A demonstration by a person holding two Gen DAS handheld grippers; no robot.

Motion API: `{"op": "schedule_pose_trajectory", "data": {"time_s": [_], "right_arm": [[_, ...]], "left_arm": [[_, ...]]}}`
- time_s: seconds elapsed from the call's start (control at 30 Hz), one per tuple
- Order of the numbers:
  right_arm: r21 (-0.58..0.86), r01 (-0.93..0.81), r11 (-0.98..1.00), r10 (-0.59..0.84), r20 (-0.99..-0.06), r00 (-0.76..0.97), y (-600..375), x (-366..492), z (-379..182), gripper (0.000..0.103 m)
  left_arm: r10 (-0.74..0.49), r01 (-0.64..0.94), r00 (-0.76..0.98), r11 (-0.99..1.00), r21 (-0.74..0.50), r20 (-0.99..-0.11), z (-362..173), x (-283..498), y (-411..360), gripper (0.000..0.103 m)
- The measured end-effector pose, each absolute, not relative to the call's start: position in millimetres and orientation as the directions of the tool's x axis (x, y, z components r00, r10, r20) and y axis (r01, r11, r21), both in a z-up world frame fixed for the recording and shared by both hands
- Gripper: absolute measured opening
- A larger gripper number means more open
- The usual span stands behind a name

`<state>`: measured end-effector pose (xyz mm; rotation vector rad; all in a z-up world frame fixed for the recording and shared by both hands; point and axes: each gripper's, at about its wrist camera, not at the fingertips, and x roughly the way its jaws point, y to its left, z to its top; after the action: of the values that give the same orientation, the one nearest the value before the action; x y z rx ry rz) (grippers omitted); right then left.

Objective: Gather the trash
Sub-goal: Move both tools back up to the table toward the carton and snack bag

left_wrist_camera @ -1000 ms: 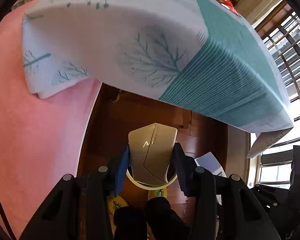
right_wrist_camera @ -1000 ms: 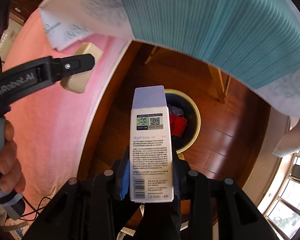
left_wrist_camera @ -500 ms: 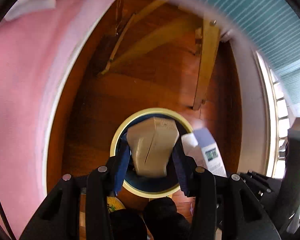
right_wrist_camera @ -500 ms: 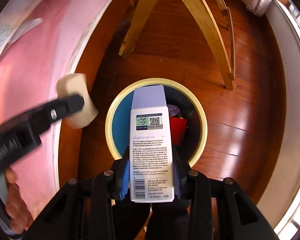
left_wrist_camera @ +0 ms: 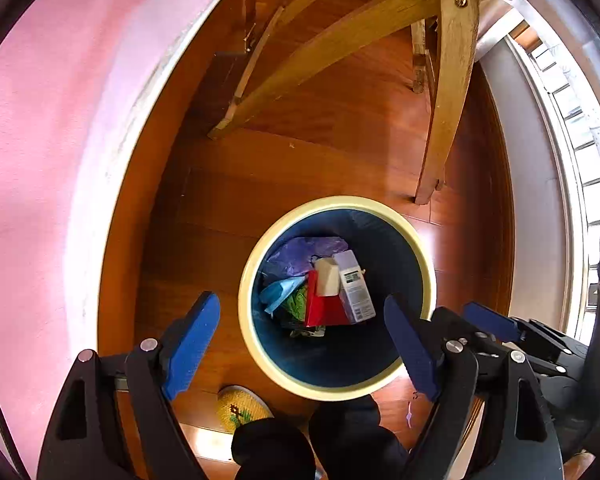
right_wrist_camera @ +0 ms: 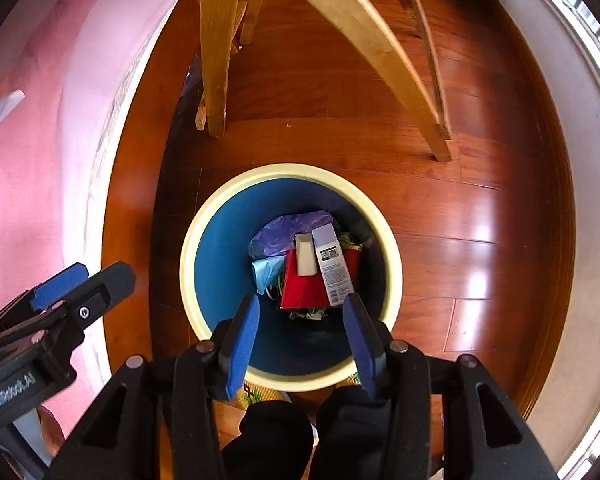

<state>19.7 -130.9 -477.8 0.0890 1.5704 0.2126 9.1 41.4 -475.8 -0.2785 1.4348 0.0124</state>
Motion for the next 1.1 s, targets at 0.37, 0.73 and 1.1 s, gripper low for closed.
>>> {"op": "schedule_pose_trajectory", "data": {"time_s": [0.37, 0.73, 1.1], "right_arm": [[0.201, -0.065, 0.978, 0.204, -0.978, 0.048, -136.8, 17.8, -374.5, 0.044], [0.233, -0.080, 0.969, 0.243, -0.959, 0.146, -129.9, 6.2, -228.8, 0.044], [0.232, -0.054, 0.971, 0.236, -0.911, 0.337, -138.3, 0.8, -114.3, 0.044]], "left_arm": [[-0.136, -0.155, 0.185, 0.974, -0.166, -0.973, -369.5, 0.8, 49.2, 0.083], [-0.080, -0.031, 0.285, 0.995, -0.092, -0.955, -217.2, -6.8, 52.5, 0.083], [-0.080, 0.034, 0.419, 0.997, -0.073, -0.904, -101.6, -10.8, 69.7, 0.083]]}}
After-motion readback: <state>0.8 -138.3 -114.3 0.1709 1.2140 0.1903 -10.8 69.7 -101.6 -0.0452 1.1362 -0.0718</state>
